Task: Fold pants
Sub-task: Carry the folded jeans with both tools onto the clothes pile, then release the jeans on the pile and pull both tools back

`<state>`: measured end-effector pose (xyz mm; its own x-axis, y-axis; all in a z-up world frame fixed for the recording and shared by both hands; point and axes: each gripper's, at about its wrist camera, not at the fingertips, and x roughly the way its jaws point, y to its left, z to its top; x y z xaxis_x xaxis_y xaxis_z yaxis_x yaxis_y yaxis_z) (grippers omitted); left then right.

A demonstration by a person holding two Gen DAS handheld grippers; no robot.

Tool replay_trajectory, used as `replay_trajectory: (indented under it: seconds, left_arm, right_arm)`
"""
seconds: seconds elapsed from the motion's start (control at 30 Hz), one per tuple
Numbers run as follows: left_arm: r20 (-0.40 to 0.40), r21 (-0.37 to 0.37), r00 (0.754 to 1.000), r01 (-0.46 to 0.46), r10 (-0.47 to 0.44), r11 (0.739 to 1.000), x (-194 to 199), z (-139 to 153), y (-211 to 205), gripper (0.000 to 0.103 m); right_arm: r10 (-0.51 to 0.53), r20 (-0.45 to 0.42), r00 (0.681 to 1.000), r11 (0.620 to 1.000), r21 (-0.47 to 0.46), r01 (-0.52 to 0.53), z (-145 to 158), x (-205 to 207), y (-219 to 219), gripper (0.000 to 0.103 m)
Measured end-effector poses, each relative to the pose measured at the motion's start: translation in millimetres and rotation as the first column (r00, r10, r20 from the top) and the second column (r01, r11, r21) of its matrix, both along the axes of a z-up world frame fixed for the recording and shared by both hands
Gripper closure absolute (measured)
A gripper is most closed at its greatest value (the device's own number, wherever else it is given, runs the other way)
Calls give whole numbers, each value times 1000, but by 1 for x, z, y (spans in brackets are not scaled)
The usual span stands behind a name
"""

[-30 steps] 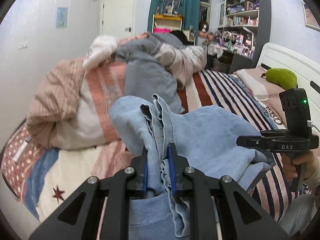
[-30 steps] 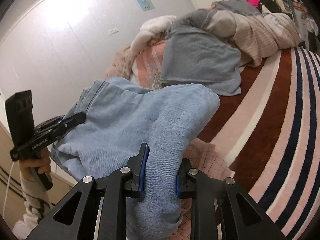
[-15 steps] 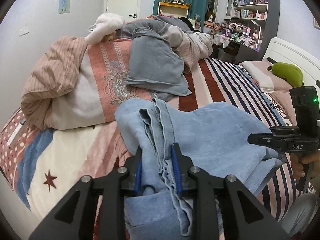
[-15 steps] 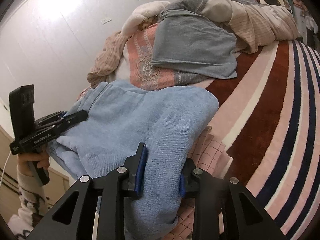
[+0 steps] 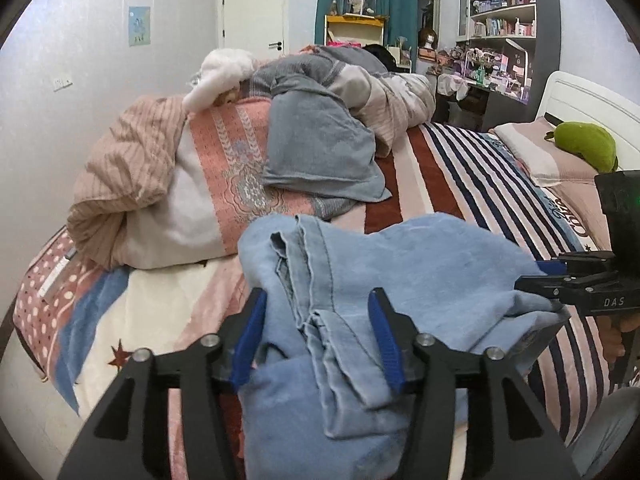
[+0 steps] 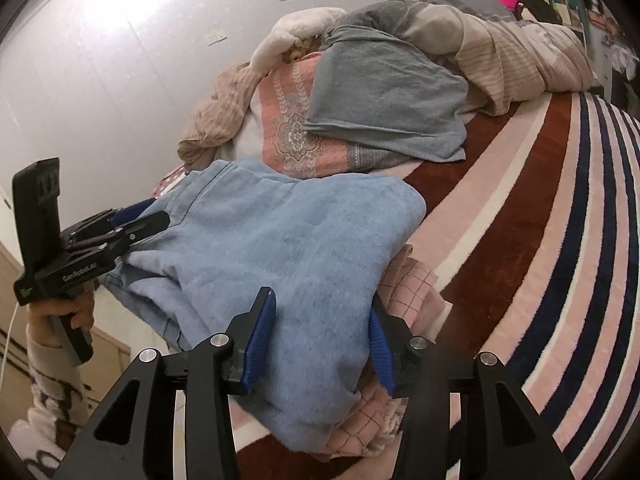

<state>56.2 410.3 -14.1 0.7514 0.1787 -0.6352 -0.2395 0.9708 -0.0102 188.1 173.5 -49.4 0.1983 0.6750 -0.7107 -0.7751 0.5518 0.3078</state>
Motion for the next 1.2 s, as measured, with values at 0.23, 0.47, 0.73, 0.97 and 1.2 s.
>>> replay_trajectory:
  seconds: [0.23, 0.47, 0.73, 0.97, 1.2]
  left_arm:
    - [49, 64, 998, -32, 29, 997, -12, 21, -36, 39]
    - [109, 55, 993, -57, 51, 997, -23, 25, -86, 27]
    - [160, 110, 986, -70, 52, 991, -29, 25, -152, 22]
    - [251, 134, 967, -73, 37, 988, -33, 31, -214, 12]
    - [355, 184, 935, -66, -4, 981, -38, 41, -284, 2]
  right_arm:
    - [-4, 35, 999, 1000, 15, 3, 11, -10, -21, 52]
    - [-19, 65, 998, 999, 49, 16, 14, -23, -62, 41]
    - [-92, 193, 977, 995, 47, 85, 22, -41, -132, 29]
    - [-173, 324, 930, 985, 53, 164, 31, -61, -192, 15]
    - [-268, 448, 853, 963, 131, 235, 43, -93, -256, 2]
